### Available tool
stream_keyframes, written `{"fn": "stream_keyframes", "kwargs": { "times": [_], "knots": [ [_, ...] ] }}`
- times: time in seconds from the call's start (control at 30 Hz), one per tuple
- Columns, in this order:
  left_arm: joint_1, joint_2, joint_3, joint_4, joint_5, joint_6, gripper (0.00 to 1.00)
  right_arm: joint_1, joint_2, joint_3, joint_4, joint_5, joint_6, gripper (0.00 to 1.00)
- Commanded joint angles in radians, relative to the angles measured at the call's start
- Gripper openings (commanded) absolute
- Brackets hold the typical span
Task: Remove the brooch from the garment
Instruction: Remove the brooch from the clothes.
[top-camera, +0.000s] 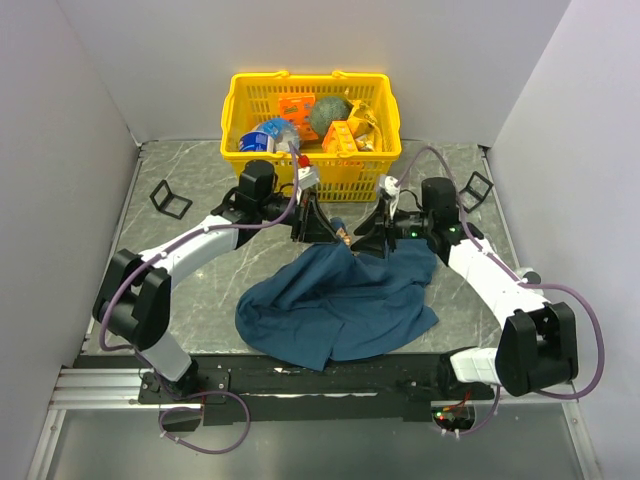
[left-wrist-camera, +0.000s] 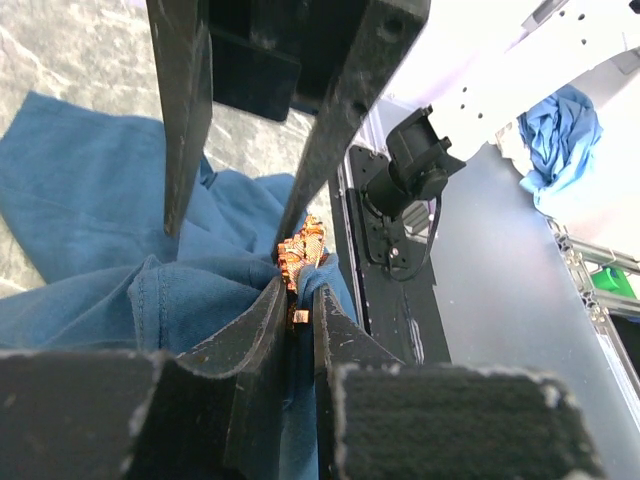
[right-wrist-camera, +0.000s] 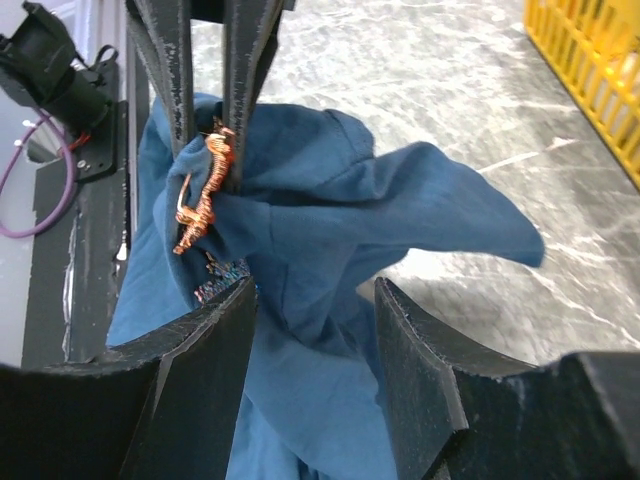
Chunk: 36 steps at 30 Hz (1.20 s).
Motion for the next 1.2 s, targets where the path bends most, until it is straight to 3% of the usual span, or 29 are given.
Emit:
{"fn": "stream_keyframes", "kwargs": {
  "times": [0.0,0.4,0.6,1.17],
  "knots": [
    [-0.004,-0.055,-0.012,0.126,0.035,-0.055,0.08,0.036,0.005,0.065,0.031,-0.018,0.000,0.57],
    [-0.004,-0.064,-0.038,0.122,-0.047,-0.046,0.11,0.102,-0.071,0.014,0.015,-0.048,-0.073,0.56],
    [-0.004,-0.060,-0.047,0.122,-0.081,-0.037,0.11,0.102,-0.124,-0.029,0.095,-0.080,-0.010,0.56],
    [-0.004,-0.074,-0.070,0.117,-0.090,-0.016,0.11,0.097,-0.081,0.000,0.102,-0.040,0.022,0.54]
  ]
}}
